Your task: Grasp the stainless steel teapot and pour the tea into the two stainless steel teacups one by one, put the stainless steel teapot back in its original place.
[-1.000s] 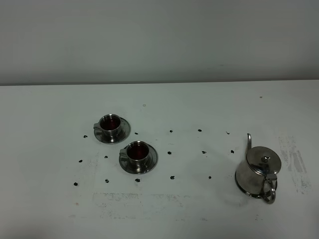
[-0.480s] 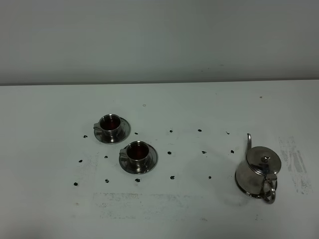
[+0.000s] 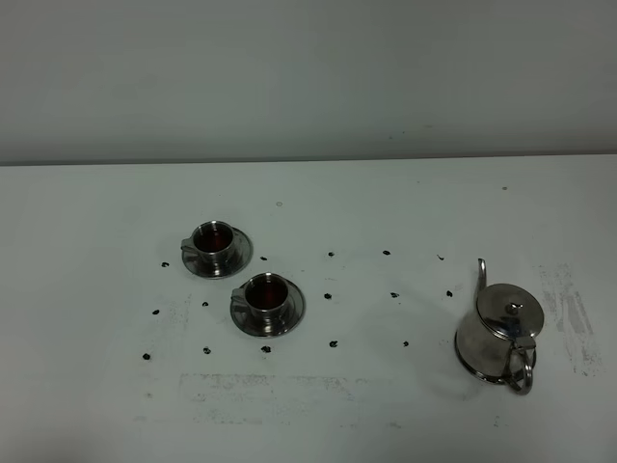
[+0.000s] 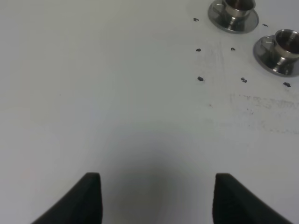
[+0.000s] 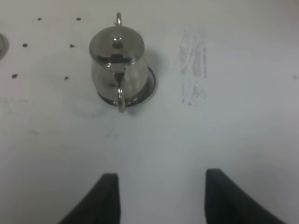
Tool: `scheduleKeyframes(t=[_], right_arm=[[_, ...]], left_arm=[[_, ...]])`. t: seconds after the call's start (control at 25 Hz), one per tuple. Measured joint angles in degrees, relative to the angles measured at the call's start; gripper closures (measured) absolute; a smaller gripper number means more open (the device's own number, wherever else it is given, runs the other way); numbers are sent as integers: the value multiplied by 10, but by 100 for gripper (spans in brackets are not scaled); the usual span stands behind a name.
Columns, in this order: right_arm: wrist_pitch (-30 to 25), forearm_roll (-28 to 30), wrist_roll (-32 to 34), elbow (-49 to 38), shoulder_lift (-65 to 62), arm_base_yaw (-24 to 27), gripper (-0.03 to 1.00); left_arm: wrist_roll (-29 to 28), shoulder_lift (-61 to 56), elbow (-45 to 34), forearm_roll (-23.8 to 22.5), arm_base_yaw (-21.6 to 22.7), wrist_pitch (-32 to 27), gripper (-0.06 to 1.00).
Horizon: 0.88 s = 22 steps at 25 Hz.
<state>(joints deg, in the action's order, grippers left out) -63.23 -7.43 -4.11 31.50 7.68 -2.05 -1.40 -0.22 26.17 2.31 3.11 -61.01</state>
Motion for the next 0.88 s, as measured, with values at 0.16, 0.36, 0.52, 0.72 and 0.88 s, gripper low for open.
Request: scheduleKeyframes(t=[0.16, 0.36, 0.52, 0.72, 0.88], right_arm=[[1, 0, 0, 0, -17, 0, 55], [-1, -2, 0, 0, -50, 0, 55], [-1, -16, 1, -1, -51, 0, 55], [-1, -29, 0, -1, -52, 0, 55], [-1, -32, 0, -1, -52, 0, 55]], left_arm=[[0, 0, 0, 0, 0, 0, 44], [0, 0, 0, 0, 0, 0, 44], [0, 0, 0, 0, 0, 0, 44], [0, 0, 0, 0, 0, 0, 44], [0, 0, 0, 0, -11, 0, 44]])
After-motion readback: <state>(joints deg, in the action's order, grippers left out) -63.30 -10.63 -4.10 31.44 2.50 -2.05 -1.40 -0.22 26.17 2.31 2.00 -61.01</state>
